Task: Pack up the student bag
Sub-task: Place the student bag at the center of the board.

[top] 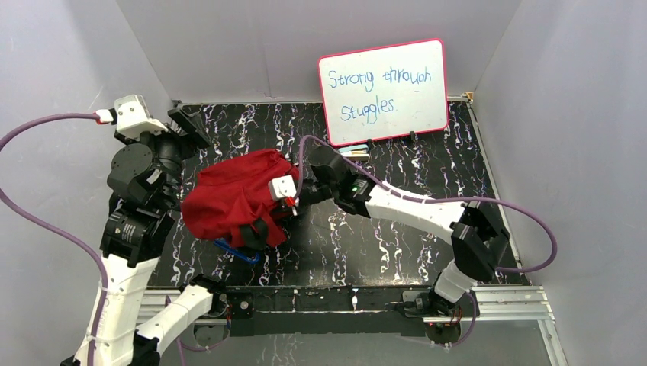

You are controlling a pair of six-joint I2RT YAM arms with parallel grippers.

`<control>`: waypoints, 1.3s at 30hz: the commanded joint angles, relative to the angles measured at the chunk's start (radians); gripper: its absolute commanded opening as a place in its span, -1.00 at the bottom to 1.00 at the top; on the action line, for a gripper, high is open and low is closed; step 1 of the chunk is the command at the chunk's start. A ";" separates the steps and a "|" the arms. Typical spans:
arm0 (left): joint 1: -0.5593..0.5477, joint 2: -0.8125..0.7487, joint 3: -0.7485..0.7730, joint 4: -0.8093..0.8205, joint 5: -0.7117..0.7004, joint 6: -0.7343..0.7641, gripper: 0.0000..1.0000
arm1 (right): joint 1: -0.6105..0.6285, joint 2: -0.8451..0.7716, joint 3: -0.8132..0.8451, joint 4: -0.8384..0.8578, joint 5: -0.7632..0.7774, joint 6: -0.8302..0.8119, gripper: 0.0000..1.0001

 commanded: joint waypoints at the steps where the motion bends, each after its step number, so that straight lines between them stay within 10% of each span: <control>1: -0.003 0.014 -0.018 0.017 0.014 -0.013 0.47 | -0.044 -0.073 -0.057 -0.079 0.055 -0.011 -1.00; 20: -0.003 0.045 -0.049 0.026 0.050 -0.022 0.49 | -0.334 0.294 0.190 -0.031 -0.029 -0.093 -0.98; 30: -0.003 0.063 -0.074 0.037 0.079 -0.035 0.53 | -0.337 0.073 0.035 -0.118 0.012 -0.212 -0.05; 39: -0.003 0.120 -0.089 0.061 0.137 -0.064 0.55 | -0.337 -0.235 -0.218 -0.126 0.066 -0.140 0.23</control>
